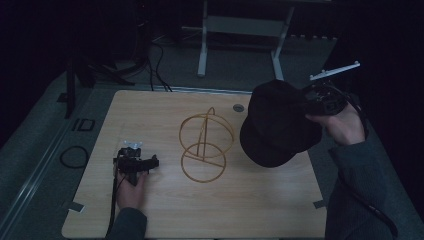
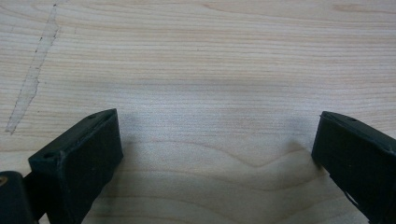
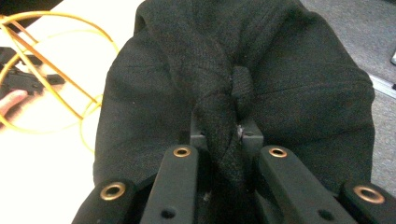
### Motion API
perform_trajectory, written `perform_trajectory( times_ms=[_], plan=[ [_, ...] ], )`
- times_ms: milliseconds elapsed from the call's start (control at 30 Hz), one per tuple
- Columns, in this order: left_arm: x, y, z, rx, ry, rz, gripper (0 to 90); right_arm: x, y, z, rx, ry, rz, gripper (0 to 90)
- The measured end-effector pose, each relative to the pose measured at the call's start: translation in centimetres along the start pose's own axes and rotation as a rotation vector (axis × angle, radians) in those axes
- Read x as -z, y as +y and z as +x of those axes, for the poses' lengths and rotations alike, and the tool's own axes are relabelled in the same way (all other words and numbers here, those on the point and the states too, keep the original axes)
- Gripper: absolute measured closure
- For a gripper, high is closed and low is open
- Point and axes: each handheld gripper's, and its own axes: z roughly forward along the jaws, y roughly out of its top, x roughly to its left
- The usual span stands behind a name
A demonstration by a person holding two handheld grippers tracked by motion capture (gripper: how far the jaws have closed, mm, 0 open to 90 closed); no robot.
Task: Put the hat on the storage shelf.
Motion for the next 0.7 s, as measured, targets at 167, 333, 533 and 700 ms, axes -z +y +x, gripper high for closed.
perform_trajectory(
  times_ms=[167, 333, 533, 700],
  plan=[
    [0.0, 0.0, 0.0, 0.001, 0.0, 0.0, 1.2, 0.5, 0.4, 0.2, 0.01, 0.015, -0.014, 82.3],
    [0.0, 0.0, 0.0, 0.0, 0.0, 0.0, 1.2, 1.1, 0.9, 0.5, 0.013, 0.032, -0.031, 82.3],
    [0.0, 0.0, 0.0, 0.0, 0.0, 0.0, 1.2, 1.7, 1.3, 0.9, 0.03, 0.06, -0.052, 82.4],
    [0.0, 0.0, 0.0, 0.0, 0.0, 0.0, 1.2, 2.1, 1.7, 1.2, 0.041, 0.079, -0.065, 82.4]
  ],
)
